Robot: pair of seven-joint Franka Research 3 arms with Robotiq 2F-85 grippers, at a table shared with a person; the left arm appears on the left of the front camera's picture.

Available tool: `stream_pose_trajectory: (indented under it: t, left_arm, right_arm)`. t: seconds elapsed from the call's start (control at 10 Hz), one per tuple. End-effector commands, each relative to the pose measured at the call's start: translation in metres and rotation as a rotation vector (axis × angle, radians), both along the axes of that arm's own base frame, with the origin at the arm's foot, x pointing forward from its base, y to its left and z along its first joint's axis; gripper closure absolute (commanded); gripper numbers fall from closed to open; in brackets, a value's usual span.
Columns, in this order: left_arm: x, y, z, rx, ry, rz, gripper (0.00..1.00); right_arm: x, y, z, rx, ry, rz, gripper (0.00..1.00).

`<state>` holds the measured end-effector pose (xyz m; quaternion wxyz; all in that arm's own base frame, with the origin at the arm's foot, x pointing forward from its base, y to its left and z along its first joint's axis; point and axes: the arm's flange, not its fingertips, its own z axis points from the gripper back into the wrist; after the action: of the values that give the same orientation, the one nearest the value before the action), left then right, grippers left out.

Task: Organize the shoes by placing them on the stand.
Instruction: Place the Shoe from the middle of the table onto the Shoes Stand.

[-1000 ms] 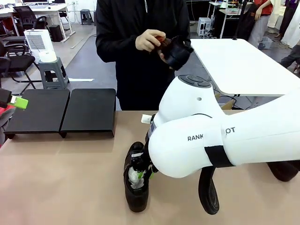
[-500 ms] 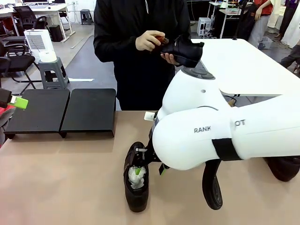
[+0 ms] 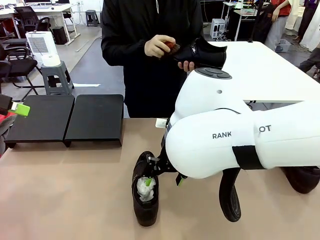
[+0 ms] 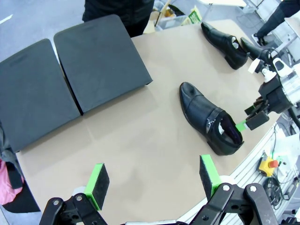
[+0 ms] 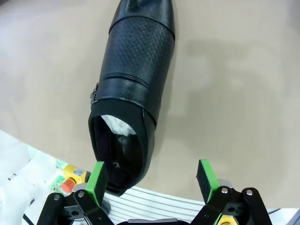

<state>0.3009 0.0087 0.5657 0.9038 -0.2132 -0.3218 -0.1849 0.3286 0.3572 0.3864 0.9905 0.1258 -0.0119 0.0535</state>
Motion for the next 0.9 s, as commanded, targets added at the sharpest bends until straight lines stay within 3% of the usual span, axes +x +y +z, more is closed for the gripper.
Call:
stream_pose_trajectory:
  t: [0.0,0.3,0.4,0.6,0.7,0.8]
  left_arm:
    - [0.001,0.001,-0.001,-0.013,-0.011,-0.015,0.0]
    - [0.001,0.001,-0.001,-0.013,-0.011,-0.015,0.0]
    - [0.001,0.001,-0.001,-0.013,-0.011,-0.015,0.0]
    - [0.001,0.001,-0.001,-0.013,-0.011,-0.015,0.0]
    - [0.0,0.0,0.0,0.0,0.0,0.0,0.0]
    - [-0.012,-0.038,-0.011,0.013,0.041,0.023,0.0]
  right_arm:
    - [0.001,0.004,-0.002,0.022,-0.007,-0.016,0.0]
    - [0.001,0.001,-0.002,0.003,-0.003,-0.002,0.0]
    - [-0.022,-0.029,0.008,-0.05,-0.058,0.072,0.0]
    - [-0.039,-0.116,0.045,0.011,-0.062,0.033,0.0]
    - [-0.041,-0.15,0.053,0.027,-0.066,-0.037,0.0]
    - [-0.038,-0.194,0.056,0.034,-0.068,-0.102,0.0]
